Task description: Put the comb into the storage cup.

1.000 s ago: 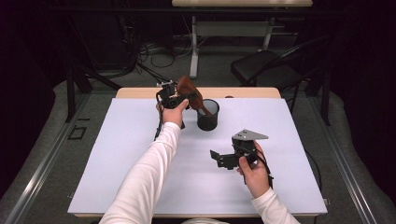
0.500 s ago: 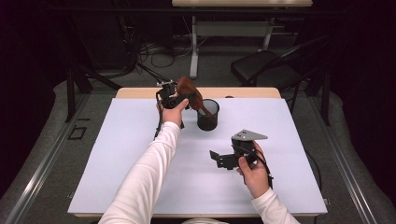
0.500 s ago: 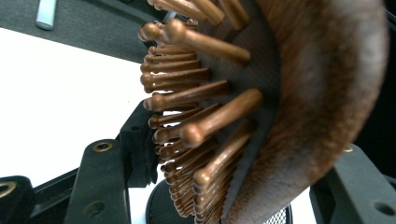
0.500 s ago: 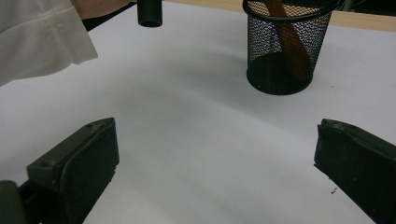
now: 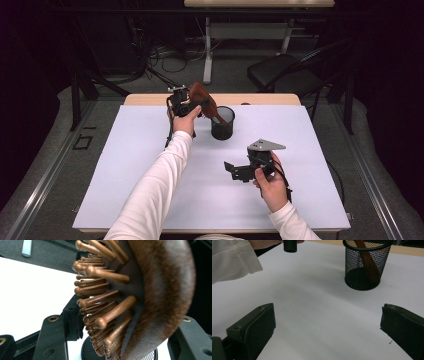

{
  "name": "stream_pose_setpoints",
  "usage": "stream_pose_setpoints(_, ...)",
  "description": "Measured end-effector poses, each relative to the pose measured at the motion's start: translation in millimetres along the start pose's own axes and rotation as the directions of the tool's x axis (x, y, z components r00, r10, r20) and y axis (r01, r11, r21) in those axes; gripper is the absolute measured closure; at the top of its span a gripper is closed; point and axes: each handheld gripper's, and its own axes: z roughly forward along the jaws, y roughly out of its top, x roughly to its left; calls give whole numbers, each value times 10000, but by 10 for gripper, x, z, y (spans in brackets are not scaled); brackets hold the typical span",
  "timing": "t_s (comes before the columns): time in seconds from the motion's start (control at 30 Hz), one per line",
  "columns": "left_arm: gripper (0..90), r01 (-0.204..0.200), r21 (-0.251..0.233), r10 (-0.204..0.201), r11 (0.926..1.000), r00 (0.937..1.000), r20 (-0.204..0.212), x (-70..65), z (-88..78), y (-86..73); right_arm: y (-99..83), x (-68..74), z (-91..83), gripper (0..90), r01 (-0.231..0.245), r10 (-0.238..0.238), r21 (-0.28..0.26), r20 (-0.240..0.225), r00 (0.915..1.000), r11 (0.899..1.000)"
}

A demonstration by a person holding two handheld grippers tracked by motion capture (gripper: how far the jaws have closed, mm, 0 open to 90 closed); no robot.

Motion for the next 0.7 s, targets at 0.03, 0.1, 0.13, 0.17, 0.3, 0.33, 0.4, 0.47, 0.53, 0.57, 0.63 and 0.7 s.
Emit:
stream_pose_setpoints(0.03,407,89,-6,-89,10000,10000,17,-1,-1,-2,0,1,1,0,-4,4,16,1,10000,10000)
stream_pose_setpoints(0.1,403,220,-56,-219,9997,9997,92,0,2,-4,-1,-1,4,0,5,-5,23,8,10000,10000)
stream_pose_setpoints(0.13,400,231,-114,-231,9997,9997,81,0,1,-3,-1,-2,4,0,7,-8,25,13,10000,10000)
stream_pose_setpoints(0.17,398,238,-126,-237,9996,9997,93,1,1,-2,-1,-2,4,0,13,-13,23,11,10000,10000)
stream_pose_setpoints(0.3,350,168,-115,-166,9998,9997,176,-7,11,-9,-2,-9,6,0,21,-21,22,28,10000,10000)
stream_pose_setpoints(0.33,331,191,-142,-188,9997,9996,224,-15,14,-12,-2,-8,6,0,18,-18,31,28,10000,10000)
stream_pose_setpoints(0.4,301,126,-207,-123,9997,9998,169,-36,17,-16,-2,-6,7,0,18,-19,50,4,10000,10000)
stream_pose_setpoints(0.47,262,75,-297,-72,9995,9999,110,-50,16,-20,-3,-5,9,0,29,-29,56,3,10000,10000)
stream_pose_setpoints(0.53,211,-139,-489,139,9987,9999,-8,-65,13,-19,-4,-5,10,0,60,-60,59,12,10000,10000)
stream_pose_setpoints(0.57,196,-238,-494,236,9985,9997,-38,-72,5,-17,-4,-4,10,0,57,-57,62,4,10000,10000)
stream_pose_setpoints(0.63,183,-209,-562,207,9982,9998,-47,-81,-1,-14,-4,-3,9,0,69,-69,64,6,10000,10000)
stream_pose_setpoints(0.7,168,-226,-591,223,9980,9997,-53,-83,-6,-11,-4,-1,8,0,67,-67,64,0,10000,10000)
